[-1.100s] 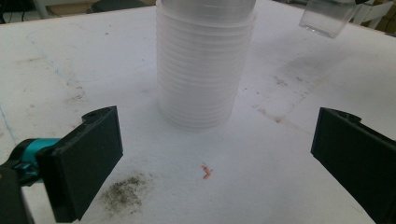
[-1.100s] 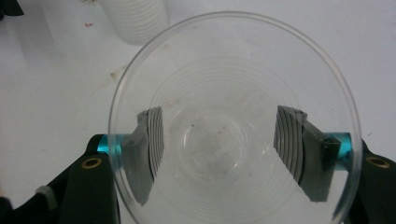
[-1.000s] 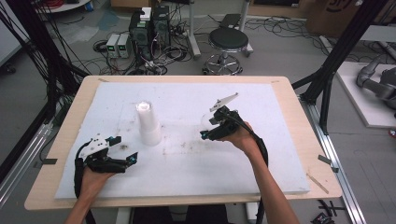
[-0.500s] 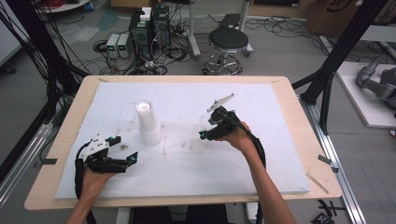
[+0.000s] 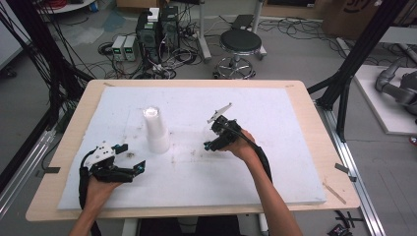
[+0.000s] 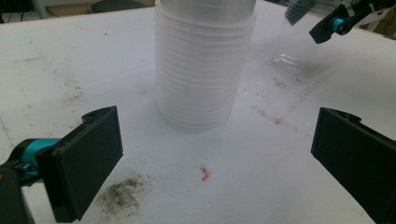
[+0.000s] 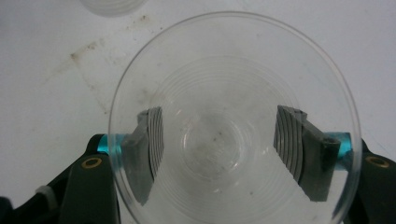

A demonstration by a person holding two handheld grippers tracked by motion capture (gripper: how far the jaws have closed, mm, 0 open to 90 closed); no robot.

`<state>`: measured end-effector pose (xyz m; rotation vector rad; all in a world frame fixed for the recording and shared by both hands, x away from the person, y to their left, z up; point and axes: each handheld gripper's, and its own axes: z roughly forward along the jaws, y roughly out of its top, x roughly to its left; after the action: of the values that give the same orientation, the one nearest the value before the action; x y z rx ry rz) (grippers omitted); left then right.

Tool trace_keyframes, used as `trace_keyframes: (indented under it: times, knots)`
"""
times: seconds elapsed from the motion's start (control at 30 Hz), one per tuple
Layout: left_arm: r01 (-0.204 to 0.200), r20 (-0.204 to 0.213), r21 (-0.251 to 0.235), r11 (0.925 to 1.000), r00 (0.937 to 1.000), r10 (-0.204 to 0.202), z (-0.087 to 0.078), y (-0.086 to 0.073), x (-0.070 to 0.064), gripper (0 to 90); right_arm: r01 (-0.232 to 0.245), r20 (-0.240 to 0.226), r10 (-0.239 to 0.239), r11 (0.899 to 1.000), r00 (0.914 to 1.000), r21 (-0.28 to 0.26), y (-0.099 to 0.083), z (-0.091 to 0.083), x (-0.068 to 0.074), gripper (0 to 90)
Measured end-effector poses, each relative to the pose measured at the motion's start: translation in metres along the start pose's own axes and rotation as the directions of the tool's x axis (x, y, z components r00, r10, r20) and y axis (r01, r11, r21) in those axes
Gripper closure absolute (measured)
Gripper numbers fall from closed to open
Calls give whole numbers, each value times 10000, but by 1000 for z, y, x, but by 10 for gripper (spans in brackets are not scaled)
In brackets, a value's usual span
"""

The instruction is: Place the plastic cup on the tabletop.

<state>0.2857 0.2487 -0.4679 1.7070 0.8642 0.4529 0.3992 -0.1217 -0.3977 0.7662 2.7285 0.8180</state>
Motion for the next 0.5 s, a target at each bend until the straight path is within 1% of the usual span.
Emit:
trace_keyframes:
  times: [0.03,0.1,0.13,0.2,0.23,0.27,0.33,0.43,0.5]
  knots:
    - [14,3,3,10000,10000,-14,0,0,0,20,-14,13,14,10000,10000,44,0,2,1,335]
    - [65,5,-38,10000,10000,-65,0,0,0,20,37,20,-37,9998,10000,-194,-1,5,2,338]
    - [74,7,-37,10000,10000,-74,0,0,0,20,-59,-21,58,9996,10000,-283,-2,7,3,341]
    - [119,-11,-15,9999,9999,-119,0,0,0,20,-11,57,12,9998,10000,-219,-3,9,3,354]
    - [119,-11,3,9999,9999,-119,0,0,0,20,95,63,-93,9996,9999,-267,-4,10,3,361]
    - [101,9,31,9999,9999,-101,0,0,1,20,33,40,-32,9996,10000,-285,-5,10,3,365]
    - [117,11,23,9999,9999,-117,0,0,1,20,53,76,-50,9994,10000,-331,-7,12,2,364]
    - [124,2,-2,9999,9999,-124,0,0,1,20,-46,94,49,9994,9999,-355,-8,14,2,308]
    - [123,21,-13,9999,9999,-123,0,0,1,20,-88,106,90,9997,9999,-211,-10,18,2,228]
